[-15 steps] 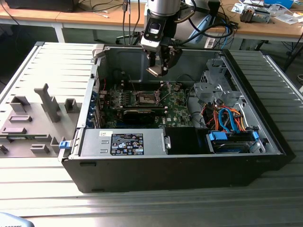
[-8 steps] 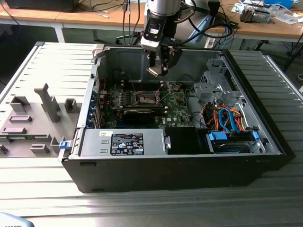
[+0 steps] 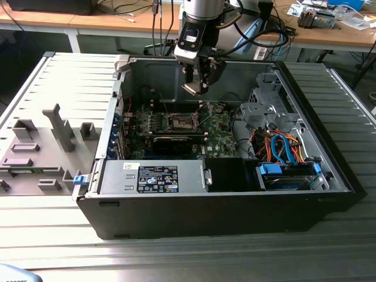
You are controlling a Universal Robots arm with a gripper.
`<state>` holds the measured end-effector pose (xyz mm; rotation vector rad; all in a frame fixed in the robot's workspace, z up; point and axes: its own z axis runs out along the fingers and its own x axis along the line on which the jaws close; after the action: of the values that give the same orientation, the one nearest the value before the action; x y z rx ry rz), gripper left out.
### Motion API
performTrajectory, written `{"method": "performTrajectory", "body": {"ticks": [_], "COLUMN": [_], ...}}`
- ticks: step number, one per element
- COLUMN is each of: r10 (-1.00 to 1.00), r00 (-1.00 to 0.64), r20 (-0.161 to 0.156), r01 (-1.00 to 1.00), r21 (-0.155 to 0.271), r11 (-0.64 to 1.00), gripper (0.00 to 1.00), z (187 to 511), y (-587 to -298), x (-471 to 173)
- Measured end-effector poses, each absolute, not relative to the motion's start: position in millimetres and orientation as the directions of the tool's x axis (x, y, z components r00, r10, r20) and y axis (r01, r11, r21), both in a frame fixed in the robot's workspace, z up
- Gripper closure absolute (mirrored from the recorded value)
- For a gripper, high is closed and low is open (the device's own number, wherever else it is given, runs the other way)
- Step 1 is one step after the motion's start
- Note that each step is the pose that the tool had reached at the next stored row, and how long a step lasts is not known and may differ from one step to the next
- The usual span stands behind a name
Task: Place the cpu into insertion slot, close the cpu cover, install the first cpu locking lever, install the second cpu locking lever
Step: 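Place the cpu into insertion slot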
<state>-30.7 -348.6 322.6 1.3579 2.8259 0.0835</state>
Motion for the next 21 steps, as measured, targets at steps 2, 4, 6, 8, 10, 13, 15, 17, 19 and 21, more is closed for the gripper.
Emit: {"method": "performTrajectory", "body": {"ticks": [2,4,6,8,10,13,15,17,19,21], "r10": [0.781,0.782,0.783,0.784,0.785,0.786,0.787,0.788,0.789,0.790], "r00": [-0.624,-0.623,-0.621,-0.620,-0.619,-0.617,-0.616,-0.615,-0.614,-0.613], "r20": [0.018,0.018,0.018,0.018,0.018,0.018,0.018,0.018,0.018,0.018], "r01": [0.781,0.782,0.783,0.784,0.785,0.786,0.787,0.788,0.789,0.790], "r21": [0.050,0.050,0.050,0.050,0.050,0.050,0.050,0.050,0.050,0.050], "r11": [0.622,0.621,0.620,0.619,0.618,0.616,0.615,0.614,0.613,0.611], "gripper": [0.45,0.45,0.45,0.45,0.45,0.45,0.45,0.45,0.45,0.45], "z": [322.6,322.6,322.6,322.5,322.5,322.5,322.5,322.5,322.5,322.5], "y": [-348.6,-348.6,-348.6,-348.6,-348.6,-348.6,-348.6,-348.6,-348.6,-348.6], "x": [-30.7,-30.7,-30.7,-30.7,-30.7,-30.7,-30.7,-30.7,-30.7,-30.7]}}
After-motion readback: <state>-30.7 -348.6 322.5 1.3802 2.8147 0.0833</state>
